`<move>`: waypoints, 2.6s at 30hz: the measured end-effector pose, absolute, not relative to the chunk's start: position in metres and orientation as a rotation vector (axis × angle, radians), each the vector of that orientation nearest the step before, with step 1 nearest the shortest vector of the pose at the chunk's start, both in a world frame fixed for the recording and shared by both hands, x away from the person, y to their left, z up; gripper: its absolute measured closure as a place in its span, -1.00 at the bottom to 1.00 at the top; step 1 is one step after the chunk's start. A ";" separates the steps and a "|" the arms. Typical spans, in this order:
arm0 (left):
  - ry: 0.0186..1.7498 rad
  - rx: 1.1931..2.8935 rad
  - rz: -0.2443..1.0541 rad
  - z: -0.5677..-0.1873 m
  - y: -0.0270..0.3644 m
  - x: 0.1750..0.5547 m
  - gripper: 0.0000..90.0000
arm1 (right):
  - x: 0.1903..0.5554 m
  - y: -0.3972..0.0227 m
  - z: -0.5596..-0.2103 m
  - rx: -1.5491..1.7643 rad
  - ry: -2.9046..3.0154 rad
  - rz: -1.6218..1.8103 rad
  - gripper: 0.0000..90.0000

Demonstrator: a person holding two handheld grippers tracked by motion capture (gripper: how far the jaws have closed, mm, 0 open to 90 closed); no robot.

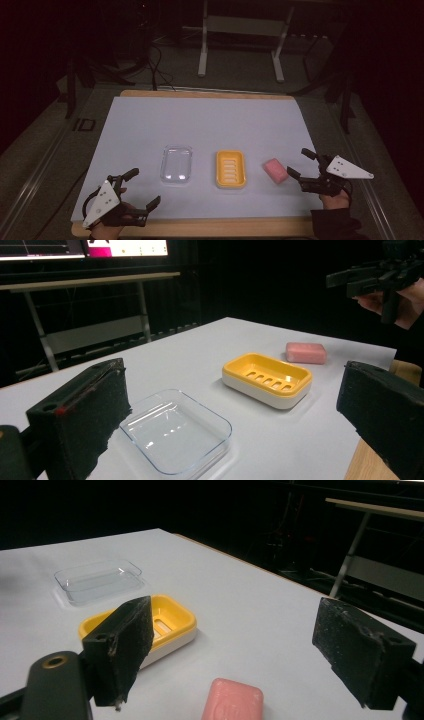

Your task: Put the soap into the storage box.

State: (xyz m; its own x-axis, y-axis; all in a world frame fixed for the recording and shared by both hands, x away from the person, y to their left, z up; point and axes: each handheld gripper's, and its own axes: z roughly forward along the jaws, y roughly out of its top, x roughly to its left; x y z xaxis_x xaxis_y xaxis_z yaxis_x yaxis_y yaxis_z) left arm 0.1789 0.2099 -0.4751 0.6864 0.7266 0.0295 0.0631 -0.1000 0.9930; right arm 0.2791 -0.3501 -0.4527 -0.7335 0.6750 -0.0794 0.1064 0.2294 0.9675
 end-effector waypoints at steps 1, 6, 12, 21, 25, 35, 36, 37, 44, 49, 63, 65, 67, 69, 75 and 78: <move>0.662 1.594 0.632 -0.475 0.210 0.179 -0.99 | 0.279 -0.350 -0.453 0.714 2.021 1.526 -0.64; 0.664 1.589 0.638 -0.475 0.211 0.178 -0.98 | 0.279 -0.349 -0.453 0.707 2.022 1.524 -0.64; 0.666 1.584 0.632 -0.475 0.211 0.178 -0.99 | 0.280 -0.346 -0.455 0.724 2.024 1.506 -0.64; 0.661 1.606 0.626 -0.475 0.208 0.180 -0.99 | 0.283 -0.339 -0.460 0.738 2.086 1.487 -0.72; 0.668 1.604 0.619 -0.476 0.209 0.180 -0.98 | 0.287 -0.340 -0.458 0.777 2.128 1.503 -0.73; 0.668 1.629 0.631 -0.477 0.206 0.181 -0.98 | 0.293 -0.336 -0.442 0.840 2.282 1.331 -0.66; 0.669 1.633 0.631 -0.478 0.206 0.182 -0.99 | 0.293 -0.337 -0.441 0.829 2.288 1.326 -0.66; 0.671 1.632 0.627 -0.478 0.205 0.182 -0.98 | 0.294 -0.337 -0.441 0.839 2.292 1.322 -0.66; 0.667 1.658 0.612 -0.480 0.202 0.183 -0.99 | 0.297 -0.344 -0.436 0.909 2.371 1.182 -0.50; 0.655 1.672 0.615 -0.479 0.201 0.182 -0.99 | 0.307 -0.350 -0.436 1.066 2.508 1.048 -0.56; 0.659 1.678 0.611 -0.480 0.201 0.181 -0.99 | 0.308 -0.357 -0.446 1.141 2.619 0.714 -0.66; 0.659 1.681 0.615 -0.479 0.201 0.181 -0.99 | 0.309 -0.357 -0.451 1.176 2.656 0.696 -0.67; 0.661 1.669 0.601 -0.479 0.202 0.180 -0.98 | 0.310 -0.354 -0.454 1.220 2.695 0.660 -0.63; 0.666 1.672 0.594 -0.479 0.202 0.181 -0.99 | 0.309 -0.350 -0.457 1.212 2.710 0.610 -0.63; 0.669 1.678 0.585 -0.479 0.202 0.181 -0.98 | 0.310 -0.347 -0.465 1.285 2.794 0.429 -0.64; 0.671 1.683 0.587 -0.479 0.202 0.181 -0.99 | 0.311 -0.348 -0.468 1.319 2.836 0.362 -0.64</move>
